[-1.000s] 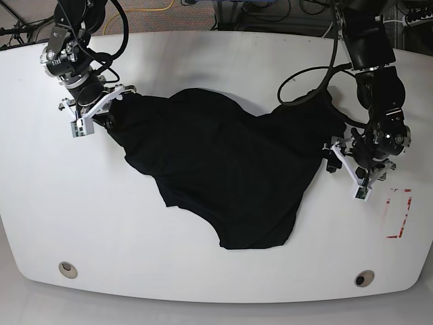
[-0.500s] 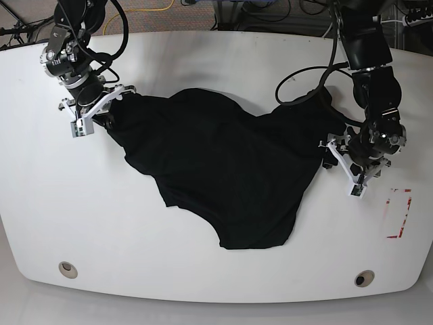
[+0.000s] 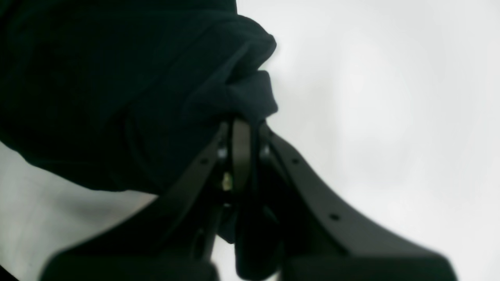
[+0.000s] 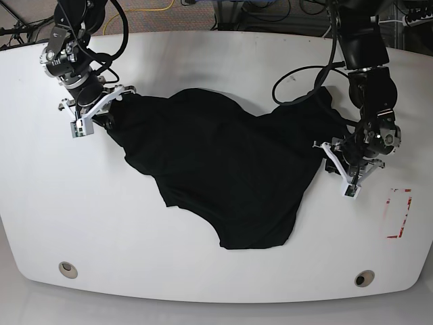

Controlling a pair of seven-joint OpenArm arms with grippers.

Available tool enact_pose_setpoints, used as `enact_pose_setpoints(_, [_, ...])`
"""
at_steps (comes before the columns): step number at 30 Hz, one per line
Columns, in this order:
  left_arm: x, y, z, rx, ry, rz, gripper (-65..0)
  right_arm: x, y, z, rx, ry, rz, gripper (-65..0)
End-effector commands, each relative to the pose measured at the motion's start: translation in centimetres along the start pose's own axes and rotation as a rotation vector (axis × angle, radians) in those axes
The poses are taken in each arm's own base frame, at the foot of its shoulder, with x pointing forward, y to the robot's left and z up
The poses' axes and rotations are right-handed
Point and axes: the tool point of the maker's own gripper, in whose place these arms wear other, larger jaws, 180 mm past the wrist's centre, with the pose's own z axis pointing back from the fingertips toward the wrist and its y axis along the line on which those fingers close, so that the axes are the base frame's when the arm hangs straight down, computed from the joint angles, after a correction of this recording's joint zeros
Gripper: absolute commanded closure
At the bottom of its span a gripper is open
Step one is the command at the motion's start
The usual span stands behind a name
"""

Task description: Fold the T-shirt properly

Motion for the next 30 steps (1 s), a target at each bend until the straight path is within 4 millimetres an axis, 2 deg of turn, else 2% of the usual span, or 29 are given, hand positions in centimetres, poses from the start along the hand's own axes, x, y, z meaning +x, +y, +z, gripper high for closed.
enact_pose_setpoints(1, [2.0,1.0,0.3,0.016,-0.065,0.006,-3.1,1.6,0.0,0.3,0.001,-0.056,0.016,0.0])
enact_pose_setpoints(8, [1.7,0.9,-0.6,0.002,-0.052,0.028,-3.2,1.6,0.0,0.3,0.002,-0.055,0.015,0.0])
enact_pose_setpoints(12, [1.4,0.3,-1.4,-0.021,-0.034,0.04,-6.8,1.6,0.0,0.3,0.004,-0.058,0.015,0.0])
enact_pose_setpoints(18, [0.7,0.0,-2.1,-0.034,-0.002,0.048,-21.3,1.6,0.0,0.3,0.002,-0.058,0.014,0.0])
enact_pose_setpoints(20, [-0.1,-0.5,-2.9,-0.053,0.045,0.053,-29.7,1.4,0.0,0.3,0.001,-0.053,0.012,0.0])
enact_pose_setpoints(28, [0.3,-0.4,-2.9,-0.053,0.046,0.049,-34.4,1.4,0.0,0.3,0.001,-0.053,0.01,0.0])
enact_pose_setpoints(30, [1.3,-0.6,-2.9,-0.056,0.029,0.044,-39.5,1.3,0.0,0.2,0.003,-0.049,0.008,0.0])
